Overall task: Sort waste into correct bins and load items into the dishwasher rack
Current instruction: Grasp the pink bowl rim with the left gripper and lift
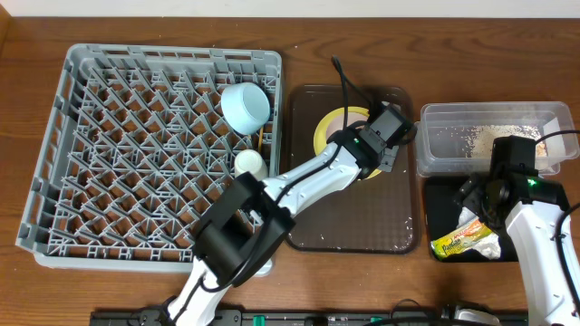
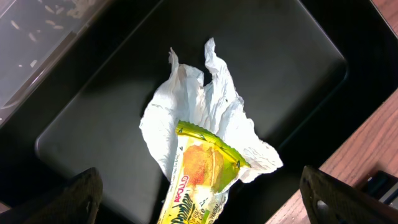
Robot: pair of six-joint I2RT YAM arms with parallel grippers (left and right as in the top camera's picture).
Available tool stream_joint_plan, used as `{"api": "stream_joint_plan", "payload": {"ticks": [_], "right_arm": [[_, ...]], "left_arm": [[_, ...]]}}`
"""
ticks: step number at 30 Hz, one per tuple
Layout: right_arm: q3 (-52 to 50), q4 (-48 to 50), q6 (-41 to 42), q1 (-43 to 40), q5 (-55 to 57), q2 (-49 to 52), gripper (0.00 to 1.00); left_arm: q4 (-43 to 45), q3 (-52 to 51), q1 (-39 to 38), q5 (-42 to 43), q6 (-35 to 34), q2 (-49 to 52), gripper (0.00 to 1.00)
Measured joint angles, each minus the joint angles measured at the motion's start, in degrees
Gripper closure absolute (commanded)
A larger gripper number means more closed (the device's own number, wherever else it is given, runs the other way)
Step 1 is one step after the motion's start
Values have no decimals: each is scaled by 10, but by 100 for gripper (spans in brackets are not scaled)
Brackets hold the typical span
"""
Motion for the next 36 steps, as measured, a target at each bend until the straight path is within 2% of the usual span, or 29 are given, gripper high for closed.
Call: {"api": "stream_joint_plan", "payload": {"ticks": [1,10,16,19,24,27,31,36], "right_arm": [[0,0,0,0,0,0,1],[0,0,0,0,0,0,1],[0,0,0,0,0,0,1],[0,0,0,0,0,0,1],[0,0,0,0,0,0,1],[0,0,0,0,0,0,1],[0,0,0,0,0,0,1],[0,0,0,0,0,0,1]], "left_arm": [[3,0,0,-2,0,5,61],[5,-1,0,-14,5,13,94],[0,-1,0,-23,11,7,94],[-29,-2,0,-22,5,-20,94],[-123,-4,2,-2,-22,-132,94],[-197,-4,15,45,-37,-234,94],[-304,-4,79,127,-41,-363,94],[-404,-4,248,264,-14,-452,94]]}}
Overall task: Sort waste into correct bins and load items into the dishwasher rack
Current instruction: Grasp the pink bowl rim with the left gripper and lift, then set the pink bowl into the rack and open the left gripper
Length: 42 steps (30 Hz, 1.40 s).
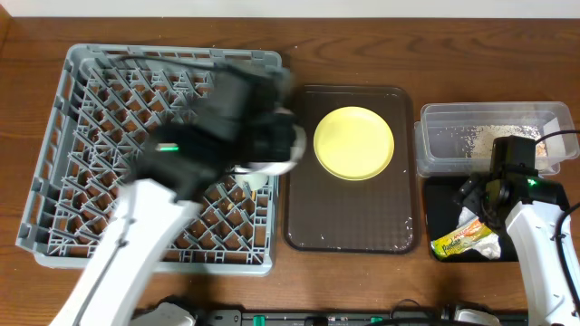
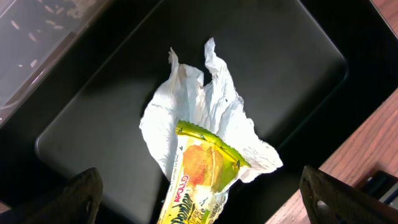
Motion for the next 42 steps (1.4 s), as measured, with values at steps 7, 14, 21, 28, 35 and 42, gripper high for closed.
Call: {"api": "stream_joint_plan", "payload": {"ticks": [7,14,21,28,35,42], "right_arm": [[0,0,0,0,0,0,1],[0,0,0,0,0,0,1],[0,0,0,0,0,0,1],[0,0,0,0,0,0,1],[0,0,0,0,0,0,1],[0,0,0,0,0,0,1]], "left_arm": [[-106,-6,255,306,116,0,94],[-145,-64,400,520,237,48,94],[-138,-111,472,627,309,149,94],[-78,-115,485,650,334,284,94],[-58,-116,520,660,334,391,94],[-57,-119,537,666,336,416,91]]}}
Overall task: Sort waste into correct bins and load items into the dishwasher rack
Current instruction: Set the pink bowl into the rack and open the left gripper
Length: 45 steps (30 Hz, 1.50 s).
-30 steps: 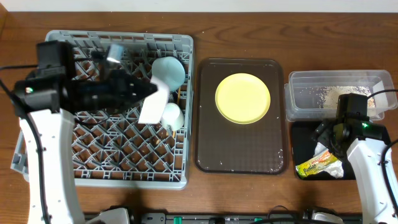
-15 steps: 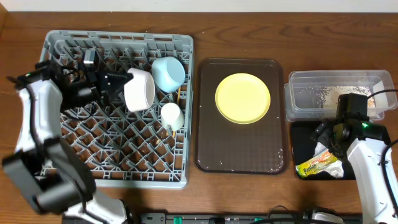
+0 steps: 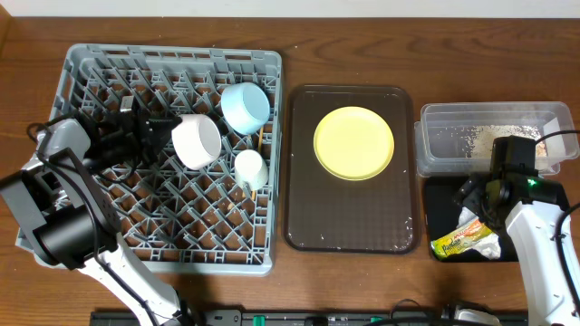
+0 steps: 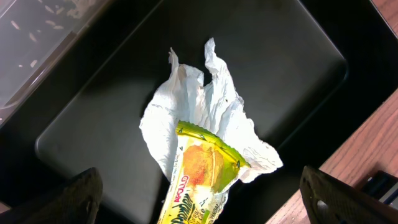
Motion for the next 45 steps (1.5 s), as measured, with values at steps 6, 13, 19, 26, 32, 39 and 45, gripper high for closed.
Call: {"api": "stream_joint_plan", "payload": {"ticks": [6,13,19,26,32,39,45], "right_arm": [[0,0,0,0,0,0,1],[0,0,0,0,0,0,1],[0,0,0,0,0,0,1],[0,0,0,0,0,0,1],[0,0,0,0,0,0,1],[0,0,0,0,0,0,1],[0,0,0,0,0,0,1]], "left_arm": [[0,0,1,0,1,0,90],[0,0,1,-1,2,0,91],[-2,0,1,-14,2,0,90],[-7,0,1,-20,6,0,58],[-14,0,1,-24,8,-4,46],[-14,2,1,-76,-10,-78,44],[5,12,1,-218,-79,-174,44]]}}
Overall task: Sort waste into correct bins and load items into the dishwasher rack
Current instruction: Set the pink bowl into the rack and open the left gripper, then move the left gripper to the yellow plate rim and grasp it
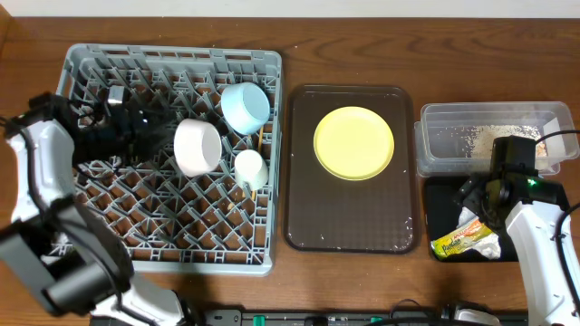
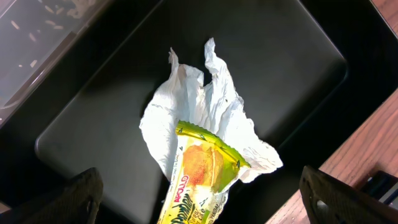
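The grey dishwasher rack point(image 1: 54, 208) holds a white bowl point(image 1: 199, 147), a light blue cup point(image 1: 245, 106) and a small white cup point(image 1: 249, 167). My left gripper point(image 1: 166, 138) lies over the rack with its fingertips at the bowl's left side; its jaws are too dark to read. A yellow plate point(image 1: 353, 142) lies on the brown tray point(image 1: 353, 222). My right gripper point(image 2: 199, 194) hangs open above a yellow snack wrapper point(image 2: 199, 180) and crumpled white tissue point(image 2: 205, 106) in the black bin point(image 2: 93, 124).
A clear container point(image 1: 489, 136) with rice grains stands behind the black bin point(image 1: 444, 195) at the right. The wooden table edge shows beside the bin in the right wrist view. Cables run to both arms.
My left arm has shifted at the far left of the rack, and the white bowl sits slightly lower. My right gripper and the waste under it are unchanged.
First my left gripper reached across to the yellow plate on the tray, with no white bowl in the rack. Then the arm was blurred over the rack and the plate lay bare. Since then the white bowl has rested in the rack. My right gripper stayed open over the bin.
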Robot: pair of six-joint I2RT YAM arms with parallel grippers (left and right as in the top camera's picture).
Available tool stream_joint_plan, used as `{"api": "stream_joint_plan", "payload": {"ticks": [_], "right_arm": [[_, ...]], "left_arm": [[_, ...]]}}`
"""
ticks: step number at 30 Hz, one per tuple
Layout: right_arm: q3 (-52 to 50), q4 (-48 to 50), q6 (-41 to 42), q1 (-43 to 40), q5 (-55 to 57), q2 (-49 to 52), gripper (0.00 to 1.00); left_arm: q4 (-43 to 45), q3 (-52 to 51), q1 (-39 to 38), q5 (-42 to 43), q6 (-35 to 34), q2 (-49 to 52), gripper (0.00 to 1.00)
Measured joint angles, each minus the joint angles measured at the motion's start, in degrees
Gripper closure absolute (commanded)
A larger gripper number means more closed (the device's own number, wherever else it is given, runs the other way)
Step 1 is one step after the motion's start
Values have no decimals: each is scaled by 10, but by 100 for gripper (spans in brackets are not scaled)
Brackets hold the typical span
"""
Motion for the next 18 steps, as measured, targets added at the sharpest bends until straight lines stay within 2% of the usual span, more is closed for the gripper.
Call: {"api": "stream_joint_plan", "payload": {"ticks": [7,11,14,18], "right_arm": [[0,0,0,0,0,0,1],[0,0,0,0,0,0,1],[0,0,0,0,0,0,1],[0,0,0,0,0,0,1]], "left_arm": [[3,0,-10,-128,-55,-51,45],[3,0,-40,-164,-77,-52,51],[11,0,-81,-197,-92,-63,56],[47,0,-178,-279,-130,-103,57]]}}
